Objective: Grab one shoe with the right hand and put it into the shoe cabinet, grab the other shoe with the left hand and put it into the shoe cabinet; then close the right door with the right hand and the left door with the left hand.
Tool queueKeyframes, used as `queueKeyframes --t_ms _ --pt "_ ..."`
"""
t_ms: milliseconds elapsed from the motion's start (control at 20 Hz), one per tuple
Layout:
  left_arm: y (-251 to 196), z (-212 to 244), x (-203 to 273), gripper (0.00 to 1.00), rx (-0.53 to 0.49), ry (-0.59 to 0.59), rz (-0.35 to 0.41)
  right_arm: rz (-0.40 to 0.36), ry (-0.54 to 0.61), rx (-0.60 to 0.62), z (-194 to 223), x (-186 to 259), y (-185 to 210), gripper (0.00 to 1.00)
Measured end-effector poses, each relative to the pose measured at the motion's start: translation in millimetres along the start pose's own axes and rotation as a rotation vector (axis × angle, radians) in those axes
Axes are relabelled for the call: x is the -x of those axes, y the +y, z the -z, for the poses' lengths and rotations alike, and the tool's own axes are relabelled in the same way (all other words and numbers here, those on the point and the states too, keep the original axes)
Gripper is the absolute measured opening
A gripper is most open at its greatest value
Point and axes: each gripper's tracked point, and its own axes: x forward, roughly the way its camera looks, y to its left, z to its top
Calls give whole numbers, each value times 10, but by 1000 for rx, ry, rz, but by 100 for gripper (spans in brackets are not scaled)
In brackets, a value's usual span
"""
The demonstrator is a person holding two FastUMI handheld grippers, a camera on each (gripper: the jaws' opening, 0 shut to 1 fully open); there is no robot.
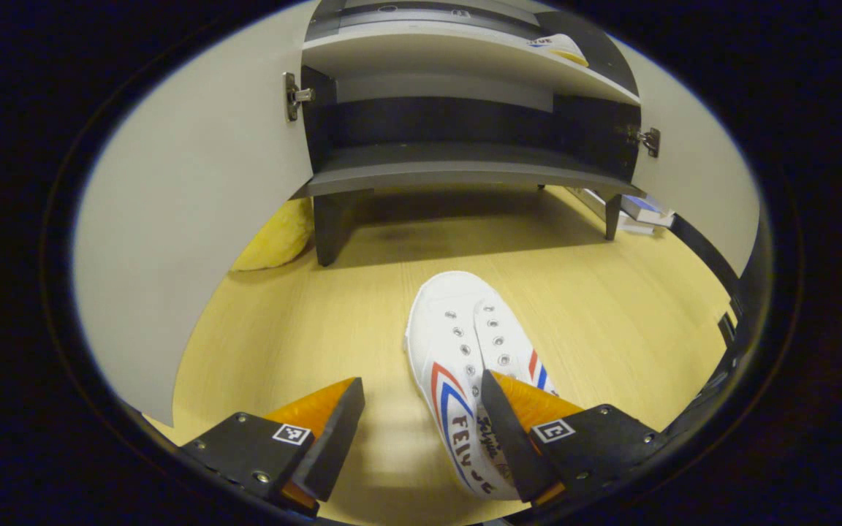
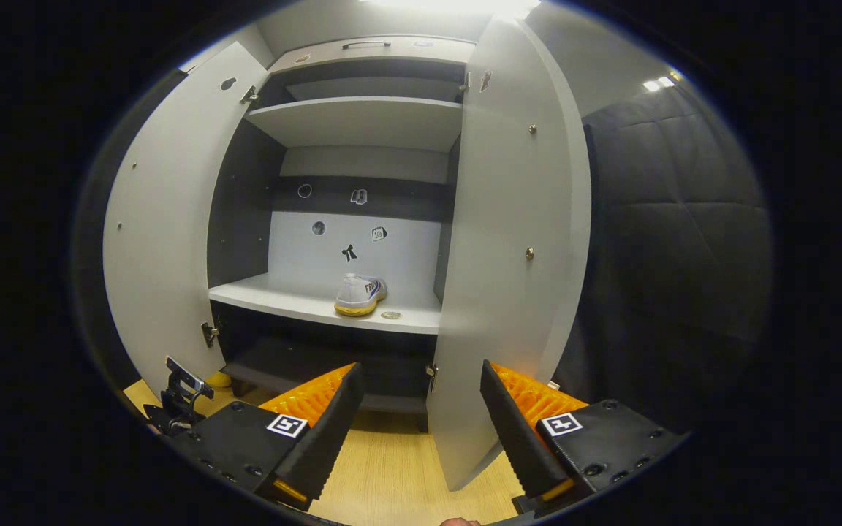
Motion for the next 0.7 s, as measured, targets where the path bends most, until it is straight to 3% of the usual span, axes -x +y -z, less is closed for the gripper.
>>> queueKeyframes --t_ms 100,250,300,350,600,700 --pt "-95 2 -8 89 12 7 44 -2 4 -4 18 12 -6 99" --pt "-186 18 -32 58 66 53 83 -9 21 -28 48 15 -6 99" --pt "-193 20 -27 48 92 65 84 -9 25 -39 64 15 -16 99" --pt "-173 28 -50 48 110 67 74 -11 29 -47 77 21 -23 99" --pt "-112 -72 -46 8 98 0 23 -32 37 -36 94 60 3 96" --pt "-118 -108 -36 2 84 -7 16 -42 33 -29 83 79 26 99"
